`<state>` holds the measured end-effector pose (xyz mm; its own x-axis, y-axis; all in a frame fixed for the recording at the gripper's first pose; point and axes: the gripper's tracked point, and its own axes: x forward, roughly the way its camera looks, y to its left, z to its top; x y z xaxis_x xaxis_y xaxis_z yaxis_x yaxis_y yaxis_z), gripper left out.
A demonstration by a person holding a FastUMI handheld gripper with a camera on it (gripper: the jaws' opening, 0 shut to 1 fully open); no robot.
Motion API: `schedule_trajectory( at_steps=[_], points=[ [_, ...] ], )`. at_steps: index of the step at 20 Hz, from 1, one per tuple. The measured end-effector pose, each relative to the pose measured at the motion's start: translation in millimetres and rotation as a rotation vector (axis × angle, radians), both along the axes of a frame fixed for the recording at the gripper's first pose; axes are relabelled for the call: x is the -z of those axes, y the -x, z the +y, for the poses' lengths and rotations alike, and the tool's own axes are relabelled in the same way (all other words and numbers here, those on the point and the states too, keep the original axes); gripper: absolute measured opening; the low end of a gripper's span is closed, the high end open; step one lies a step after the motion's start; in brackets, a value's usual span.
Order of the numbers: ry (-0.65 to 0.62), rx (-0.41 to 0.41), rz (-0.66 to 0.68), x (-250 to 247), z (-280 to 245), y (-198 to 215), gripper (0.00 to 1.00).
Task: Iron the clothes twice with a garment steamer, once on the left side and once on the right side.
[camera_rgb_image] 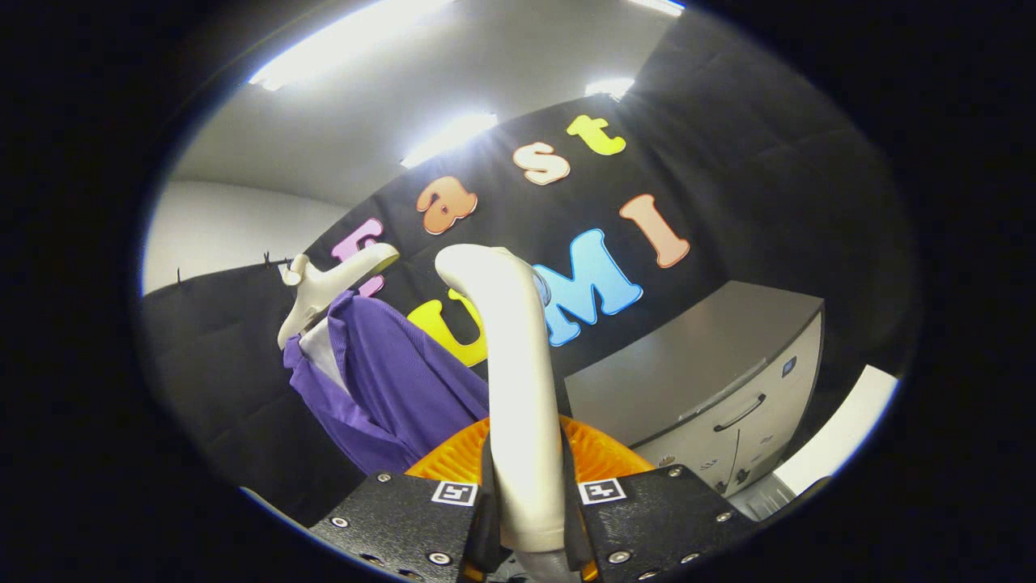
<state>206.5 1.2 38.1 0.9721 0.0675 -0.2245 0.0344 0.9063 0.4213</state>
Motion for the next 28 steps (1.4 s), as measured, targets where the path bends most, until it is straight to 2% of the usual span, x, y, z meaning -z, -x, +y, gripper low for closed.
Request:
schedule_trajectory(
  at_steps=[8, 13, 17, 23, 28],
  points=[
    [0.237, -0.008, -0.121, -23.5, 86.5, -37.6, 0.31],
    [0.377, -0.037, -0.165, -12.6, 142.5, -72.4, 0.31],
    [0.459, -0.043, -0.175, -2.2, 169.9, -80.0, 0.31],
    [0.524, 0.0, -0.184, 8.7, 172.2, -80.5, 0.31],
    [0.565, -0.011, -0.15, 38.6, 174.8, -67.5, 0.31]
  ],
)
